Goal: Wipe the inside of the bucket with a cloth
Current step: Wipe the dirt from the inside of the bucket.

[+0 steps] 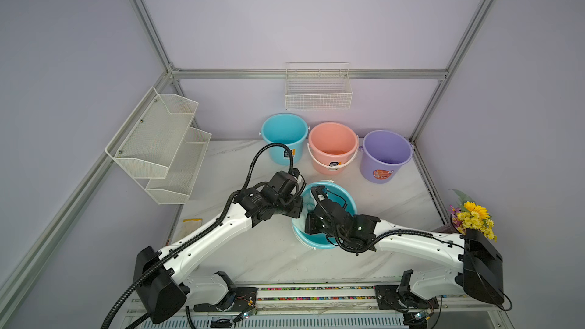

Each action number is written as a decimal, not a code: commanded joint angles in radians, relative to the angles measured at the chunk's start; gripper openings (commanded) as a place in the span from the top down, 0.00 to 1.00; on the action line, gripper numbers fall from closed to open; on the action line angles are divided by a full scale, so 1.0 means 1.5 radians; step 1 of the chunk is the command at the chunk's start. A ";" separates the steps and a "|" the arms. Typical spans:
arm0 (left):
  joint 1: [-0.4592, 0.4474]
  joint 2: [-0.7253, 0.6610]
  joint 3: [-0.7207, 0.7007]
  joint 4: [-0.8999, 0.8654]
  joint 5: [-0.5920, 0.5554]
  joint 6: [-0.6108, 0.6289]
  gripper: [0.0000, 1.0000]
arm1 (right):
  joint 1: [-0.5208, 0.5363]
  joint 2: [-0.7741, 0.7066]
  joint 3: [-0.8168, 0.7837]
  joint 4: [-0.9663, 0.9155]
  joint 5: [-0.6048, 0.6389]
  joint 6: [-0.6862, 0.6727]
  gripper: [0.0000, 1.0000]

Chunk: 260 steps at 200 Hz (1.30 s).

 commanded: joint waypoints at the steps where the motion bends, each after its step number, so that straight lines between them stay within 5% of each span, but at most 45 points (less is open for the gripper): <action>1: 0.003 -0.028 0.011 0.054 0.016 -0.010 1.00 | 0.003 -0.047 -0.035 0.096 0.065 -0.202 1.00; 63: 0.003 -0.029 0.014 0.048 0.030 0.002 1.00 | 0.003 -0.122 -0.097 0.252 0.021 -0.815 1.00; 125: 0.004 -0.021 0.026 0.045 0.079 0.030 1.00 | -0.033 -0.129 -0.099 0.267 0.003 -1.224 1.00; 183: 0.003 -0.023 0.034 0.046 0.112 0.036 1.00 | -0.125 -0.115 -0.094 0.244 -0.087 -1.363 1.00; 260: 0.004 -0.031 0.032 0.057 0.162 0.053 1.00 | -0.135 -0.018 -0.064 0.167 -0.107 -1.441 1.00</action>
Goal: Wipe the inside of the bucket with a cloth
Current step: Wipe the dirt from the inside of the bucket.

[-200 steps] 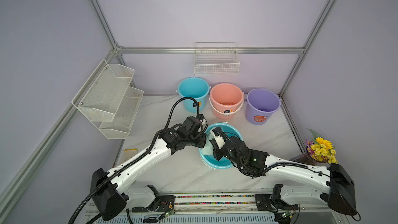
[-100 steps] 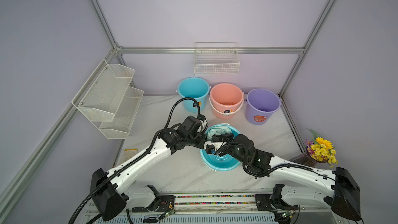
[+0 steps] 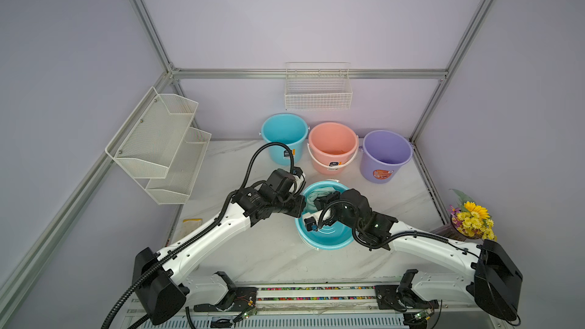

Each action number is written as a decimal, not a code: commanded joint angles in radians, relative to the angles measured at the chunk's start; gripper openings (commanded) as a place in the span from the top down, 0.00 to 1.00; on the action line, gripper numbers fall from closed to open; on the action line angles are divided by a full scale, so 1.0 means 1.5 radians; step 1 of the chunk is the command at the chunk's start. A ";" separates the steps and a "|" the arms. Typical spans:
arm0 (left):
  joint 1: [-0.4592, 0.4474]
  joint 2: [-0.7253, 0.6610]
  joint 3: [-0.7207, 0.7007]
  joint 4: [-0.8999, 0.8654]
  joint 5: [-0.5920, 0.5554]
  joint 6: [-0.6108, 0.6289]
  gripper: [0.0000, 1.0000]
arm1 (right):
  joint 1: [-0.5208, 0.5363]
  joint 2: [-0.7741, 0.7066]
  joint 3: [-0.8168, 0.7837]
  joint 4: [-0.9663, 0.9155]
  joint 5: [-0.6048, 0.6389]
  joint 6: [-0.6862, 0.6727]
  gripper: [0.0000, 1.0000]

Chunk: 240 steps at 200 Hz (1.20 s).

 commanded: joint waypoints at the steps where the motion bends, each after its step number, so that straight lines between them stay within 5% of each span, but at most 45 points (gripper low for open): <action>1: -0.007 -0.027 0.032 0.032 0.077 0.026 1.00 | -0.007 0.031 0.027 -0.018 -0.010 -0.044 1.00; 120: -0.007 -0.038 0.022 0.040 0.079 0.026 1.00 | -0.036 0.187 0.074 -0.192 -0.092 0.002 1.00; 240: -0.007 -0.033 0.010 0.040 0.052 0.020 1.00 | -0.024 -0.007 0.129 -0.239 -0.040 -0.064 1.00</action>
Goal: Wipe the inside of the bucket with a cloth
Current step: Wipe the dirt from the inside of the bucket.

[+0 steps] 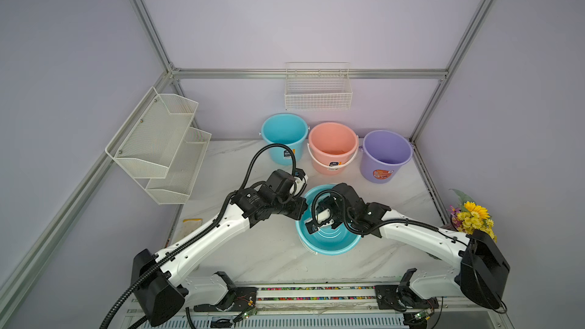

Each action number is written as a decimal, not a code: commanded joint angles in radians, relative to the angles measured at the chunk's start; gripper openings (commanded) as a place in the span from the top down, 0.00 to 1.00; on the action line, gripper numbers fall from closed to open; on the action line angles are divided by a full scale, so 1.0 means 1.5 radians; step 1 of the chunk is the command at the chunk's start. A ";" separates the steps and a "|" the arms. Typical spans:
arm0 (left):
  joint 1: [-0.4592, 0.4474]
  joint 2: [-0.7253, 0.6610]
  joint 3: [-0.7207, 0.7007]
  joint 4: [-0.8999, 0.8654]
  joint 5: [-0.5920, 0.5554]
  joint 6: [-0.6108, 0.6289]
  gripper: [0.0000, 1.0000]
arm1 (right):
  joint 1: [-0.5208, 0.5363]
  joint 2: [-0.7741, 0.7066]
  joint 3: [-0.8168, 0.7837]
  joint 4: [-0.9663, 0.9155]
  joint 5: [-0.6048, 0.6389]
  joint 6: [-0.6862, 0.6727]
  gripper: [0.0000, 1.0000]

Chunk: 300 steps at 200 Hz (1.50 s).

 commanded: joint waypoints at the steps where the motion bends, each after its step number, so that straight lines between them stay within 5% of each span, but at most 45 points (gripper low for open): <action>1: -0.003 -0.024 0.010 0.041 0.026 -0.001 1.00 | 0.008 -0.046 0.032 0.009 0.016 -0.046 1.00; 105: -0.003 -0.018 0.013 0.039 0.027 -0.001 1.00 | 0.089 -0.083 0.071 0.067 0.178 -0.152 1.00; 184: -0.002 -0.023 0.012 0.037 0.017 -0.002 1.00 | 0.115 -0.090 0.155 -0.252 0.396 0.019 1.00; 230: -0.003 -0.021 0.014 0.036 0.013 -0.002 1.00 | 0.148 -0.057 0.257 -0.548 0.386 0.193 1.00; 265: -0.003 -0.017 0.016 0.036 0.011 -0.004 1.00 | 0.160 -0.007 0.343 -0.725 0.273 0.329 1.00; 300: -0.003 -0.019 0.019 0.037 0.010 -0.004 1.00 | 0.164 0.006 0.364 -0.764 0.133 0.404 1.00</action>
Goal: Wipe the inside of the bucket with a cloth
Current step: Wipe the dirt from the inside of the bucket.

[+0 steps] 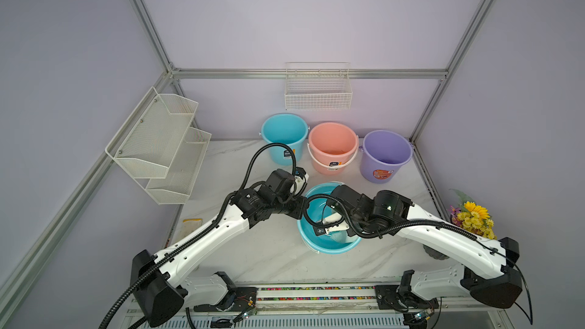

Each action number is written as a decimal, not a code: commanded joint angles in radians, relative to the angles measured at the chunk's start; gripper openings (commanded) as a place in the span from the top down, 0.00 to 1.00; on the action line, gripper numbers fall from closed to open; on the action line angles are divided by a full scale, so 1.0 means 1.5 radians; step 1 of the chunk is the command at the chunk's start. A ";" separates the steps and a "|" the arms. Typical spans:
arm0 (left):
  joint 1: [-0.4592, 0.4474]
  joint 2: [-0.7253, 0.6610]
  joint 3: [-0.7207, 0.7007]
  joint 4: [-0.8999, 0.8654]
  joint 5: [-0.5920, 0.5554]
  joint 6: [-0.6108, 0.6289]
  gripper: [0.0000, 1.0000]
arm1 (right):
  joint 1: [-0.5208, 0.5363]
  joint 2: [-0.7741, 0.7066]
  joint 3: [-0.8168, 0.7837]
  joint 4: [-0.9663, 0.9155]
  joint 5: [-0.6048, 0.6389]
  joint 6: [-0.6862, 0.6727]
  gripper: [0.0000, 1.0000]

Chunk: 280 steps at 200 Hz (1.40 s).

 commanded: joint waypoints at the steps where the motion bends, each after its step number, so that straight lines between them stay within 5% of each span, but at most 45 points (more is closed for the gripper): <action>1: -0.002 -0.017 0.019 0.025 0.011 -0.003 1.00 | 0.005 -0.002 0.017 -0.095 -0.123 0.096 1.00; 45: -0.002 -0.016 0.022 0.025 0.010 -0.003 1.00 | 0.005 -0.017 -0.028 0.001 -0.315 0.133 1.00; 97: -0.002 -0.005 0.030 0.025 0.012 -0.001 1.00 | 0.005 -0.045 -0.129 0.277 -0.424 0.178 1.00; 157: -0.002 -0.003 0.031 0.027 0.019 0.000 1.00 | 0.004 -0.023 -0.173 0.474 -0.360 0.086 1.00; 237: -0.002 -0.010 0.033 0.023 0.025 0.002 1.00 | -0.080 0.034 -0.067 0.395 -0.326 -0.173 1.00; 280: -0.002 -0.013 0.028 0.020 0.026 -0.001 1.00 | -0.105 0.061 -0.036 0.381 -0.218 -0.272 1.00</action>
